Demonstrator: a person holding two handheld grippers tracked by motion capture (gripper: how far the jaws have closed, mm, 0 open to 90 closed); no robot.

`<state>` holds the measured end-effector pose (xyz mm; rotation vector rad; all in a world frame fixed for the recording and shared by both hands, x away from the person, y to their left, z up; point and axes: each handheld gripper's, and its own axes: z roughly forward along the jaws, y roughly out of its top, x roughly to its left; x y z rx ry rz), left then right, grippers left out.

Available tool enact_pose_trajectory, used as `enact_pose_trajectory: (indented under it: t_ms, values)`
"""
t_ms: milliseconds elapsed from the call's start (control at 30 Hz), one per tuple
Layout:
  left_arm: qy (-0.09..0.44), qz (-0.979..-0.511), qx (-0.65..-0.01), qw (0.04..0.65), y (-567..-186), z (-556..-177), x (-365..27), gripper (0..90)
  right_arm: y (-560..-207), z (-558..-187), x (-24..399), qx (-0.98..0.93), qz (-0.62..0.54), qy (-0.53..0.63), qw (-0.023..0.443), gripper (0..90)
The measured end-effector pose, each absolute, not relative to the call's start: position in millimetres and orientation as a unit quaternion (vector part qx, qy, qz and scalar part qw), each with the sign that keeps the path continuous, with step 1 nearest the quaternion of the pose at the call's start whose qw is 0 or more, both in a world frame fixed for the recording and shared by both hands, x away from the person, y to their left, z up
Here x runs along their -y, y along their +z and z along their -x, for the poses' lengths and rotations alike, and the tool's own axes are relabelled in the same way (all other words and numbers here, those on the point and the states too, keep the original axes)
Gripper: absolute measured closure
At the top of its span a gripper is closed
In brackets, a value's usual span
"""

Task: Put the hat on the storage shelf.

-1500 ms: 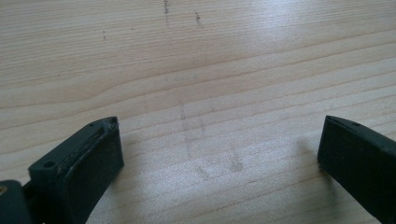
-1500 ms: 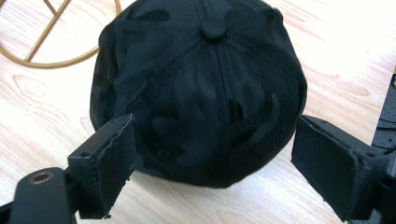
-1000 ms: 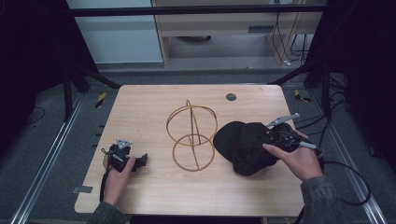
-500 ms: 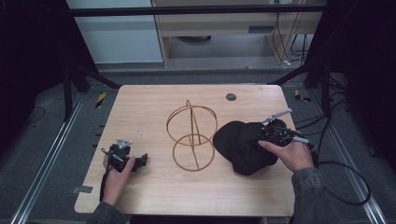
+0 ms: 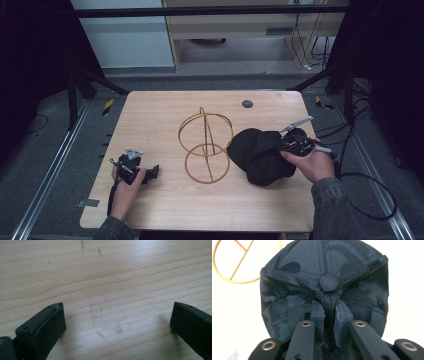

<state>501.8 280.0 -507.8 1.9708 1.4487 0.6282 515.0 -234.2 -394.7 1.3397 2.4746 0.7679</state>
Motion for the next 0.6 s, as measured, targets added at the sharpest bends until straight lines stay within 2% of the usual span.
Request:
enact_pose_trajectory:
  t_ms: [300, 600]
  values:
    - [0.237, -0.744, -0.546, 0.304, -507.8, -501.7, -279.5, 0.0, -389.5, -514.9, 235.0, -0.84, -0.46, 0.268, 0.108, 85.2]
    - [0.236, -0.744, -0.546, 0.305, -507.8, -501.6, -279.4, 0.0, -369.9, -512.0, 232.6, -0.838, -0.454, 0.276, 0.121, 86.2]
